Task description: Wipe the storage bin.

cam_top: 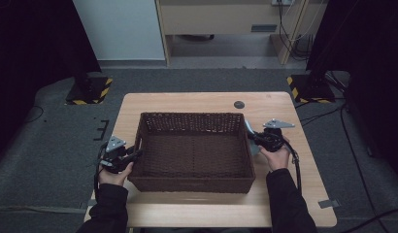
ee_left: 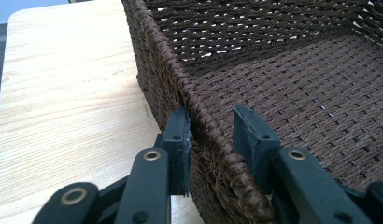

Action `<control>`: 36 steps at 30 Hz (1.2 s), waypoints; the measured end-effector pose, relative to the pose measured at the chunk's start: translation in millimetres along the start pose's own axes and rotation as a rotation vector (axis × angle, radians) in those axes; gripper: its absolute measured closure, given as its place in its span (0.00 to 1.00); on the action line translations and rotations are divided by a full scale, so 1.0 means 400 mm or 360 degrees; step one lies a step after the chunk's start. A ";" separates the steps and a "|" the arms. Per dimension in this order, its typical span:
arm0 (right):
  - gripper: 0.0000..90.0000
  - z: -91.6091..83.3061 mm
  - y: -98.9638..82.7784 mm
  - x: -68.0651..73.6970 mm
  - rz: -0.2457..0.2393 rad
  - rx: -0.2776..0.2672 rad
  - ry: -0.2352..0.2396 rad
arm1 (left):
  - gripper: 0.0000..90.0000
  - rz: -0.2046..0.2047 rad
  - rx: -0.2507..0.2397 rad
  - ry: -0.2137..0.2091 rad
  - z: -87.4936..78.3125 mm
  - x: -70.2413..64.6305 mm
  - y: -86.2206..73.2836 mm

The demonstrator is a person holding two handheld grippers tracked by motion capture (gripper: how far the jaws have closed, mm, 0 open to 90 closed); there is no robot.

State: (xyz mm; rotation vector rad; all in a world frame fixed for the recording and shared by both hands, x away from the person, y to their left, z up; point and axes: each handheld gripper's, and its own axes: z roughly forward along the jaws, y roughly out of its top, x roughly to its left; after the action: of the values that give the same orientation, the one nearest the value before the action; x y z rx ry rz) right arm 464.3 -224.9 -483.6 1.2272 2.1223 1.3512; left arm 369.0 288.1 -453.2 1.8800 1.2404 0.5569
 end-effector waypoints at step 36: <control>0.93 -0.059 0.004 0.037 -0.0042 -0.0020 0.0054 | 0.74 -0.0019 0.0000 0.0028 -0.001 -0.005 0.000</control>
State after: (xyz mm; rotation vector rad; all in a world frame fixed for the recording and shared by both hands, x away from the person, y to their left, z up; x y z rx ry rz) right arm 441.0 -226.1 -468.2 1.1756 2.1421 1.3812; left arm 367.9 286.3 -453.0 1.8700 1.2623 0.5685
